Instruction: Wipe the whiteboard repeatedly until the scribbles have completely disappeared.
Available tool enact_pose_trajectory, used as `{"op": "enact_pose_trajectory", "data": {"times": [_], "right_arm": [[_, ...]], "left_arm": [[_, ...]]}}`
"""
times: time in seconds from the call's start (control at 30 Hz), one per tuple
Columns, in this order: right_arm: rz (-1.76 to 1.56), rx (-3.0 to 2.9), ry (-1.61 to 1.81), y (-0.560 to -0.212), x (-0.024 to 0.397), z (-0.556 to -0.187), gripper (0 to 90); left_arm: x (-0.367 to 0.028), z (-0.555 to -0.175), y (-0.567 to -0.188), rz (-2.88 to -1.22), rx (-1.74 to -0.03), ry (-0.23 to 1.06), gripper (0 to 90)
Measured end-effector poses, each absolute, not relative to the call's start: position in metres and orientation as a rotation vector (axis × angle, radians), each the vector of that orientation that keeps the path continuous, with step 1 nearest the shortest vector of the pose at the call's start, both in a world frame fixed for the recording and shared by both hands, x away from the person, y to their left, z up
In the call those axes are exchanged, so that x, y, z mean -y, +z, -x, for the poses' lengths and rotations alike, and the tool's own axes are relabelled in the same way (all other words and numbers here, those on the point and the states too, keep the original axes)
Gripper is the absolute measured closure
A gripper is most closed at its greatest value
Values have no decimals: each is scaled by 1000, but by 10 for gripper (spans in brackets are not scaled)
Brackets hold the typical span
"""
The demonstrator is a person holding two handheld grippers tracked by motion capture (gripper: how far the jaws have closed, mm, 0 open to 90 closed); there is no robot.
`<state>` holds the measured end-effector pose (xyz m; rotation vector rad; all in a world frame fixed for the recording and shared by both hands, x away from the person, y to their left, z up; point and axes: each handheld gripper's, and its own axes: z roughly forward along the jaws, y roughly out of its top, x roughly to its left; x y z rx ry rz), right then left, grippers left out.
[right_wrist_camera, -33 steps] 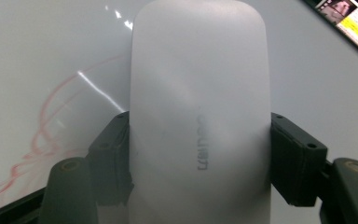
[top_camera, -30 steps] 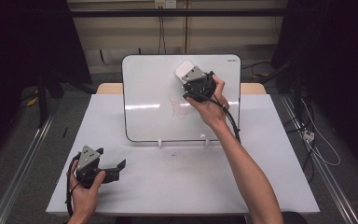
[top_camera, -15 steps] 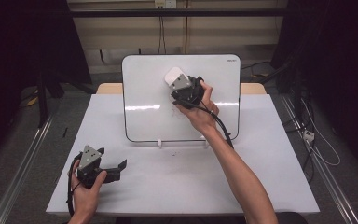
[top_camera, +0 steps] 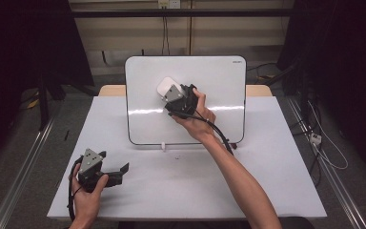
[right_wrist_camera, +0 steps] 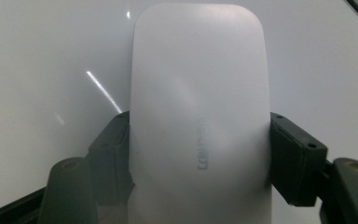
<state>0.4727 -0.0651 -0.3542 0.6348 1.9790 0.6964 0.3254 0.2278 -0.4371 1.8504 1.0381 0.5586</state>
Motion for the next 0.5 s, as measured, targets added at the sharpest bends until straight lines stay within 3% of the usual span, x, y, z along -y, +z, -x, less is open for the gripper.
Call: {"op": "enact_pose_trajectory", "data": {"times": [0.3, 0.5], "right_arm": [[-752, -1912, 726, -325, 92, -497, 316], [-778, -1868, 735, -326, 90, -496, 316]], "left_arm": [[-230, -324, -435, -1848, -1039, 570, 51], [-231, -325, -435, -1844, -1043, 571, 51]]}}
